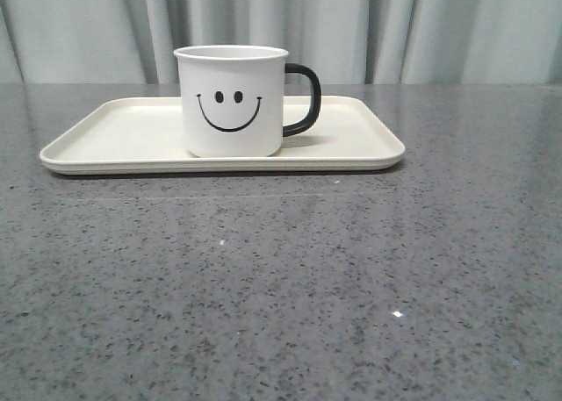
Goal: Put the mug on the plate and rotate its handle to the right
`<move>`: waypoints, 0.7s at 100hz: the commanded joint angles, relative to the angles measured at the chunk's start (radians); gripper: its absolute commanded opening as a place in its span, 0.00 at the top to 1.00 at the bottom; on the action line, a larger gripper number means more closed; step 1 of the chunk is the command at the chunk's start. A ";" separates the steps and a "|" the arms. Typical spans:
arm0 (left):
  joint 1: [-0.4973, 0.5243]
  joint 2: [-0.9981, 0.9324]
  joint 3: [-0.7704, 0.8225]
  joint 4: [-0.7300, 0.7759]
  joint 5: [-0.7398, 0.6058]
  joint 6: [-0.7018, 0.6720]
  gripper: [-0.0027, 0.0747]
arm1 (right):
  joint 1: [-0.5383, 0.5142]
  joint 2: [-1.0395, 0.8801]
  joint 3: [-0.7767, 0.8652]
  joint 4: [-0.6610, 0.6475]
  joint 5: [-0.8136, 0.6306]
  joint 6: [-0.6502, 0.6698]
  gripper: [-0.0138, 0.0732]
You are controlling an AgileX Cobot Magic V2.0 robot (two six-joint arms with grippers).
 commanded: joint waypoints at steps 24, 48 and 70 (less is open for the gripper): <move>-0.001 0.003 -0.025 0.002 -0.086 -0.007 0.99 | -0.006 0.003 -0.022 -0.002 -0.066 0.003 0.92; -0.001 -0.029 0.070 0.023 -0.428 -0.007 0.99 | -0.006 0.003 -0.022 -0.002 -0.066 0.003 0.92; -0.001 -0.158 0.285 0.038 -0.772 -0.007 0.99 | -0.006 0.003 -0.022 -0.002 -0.066 0.003 0.92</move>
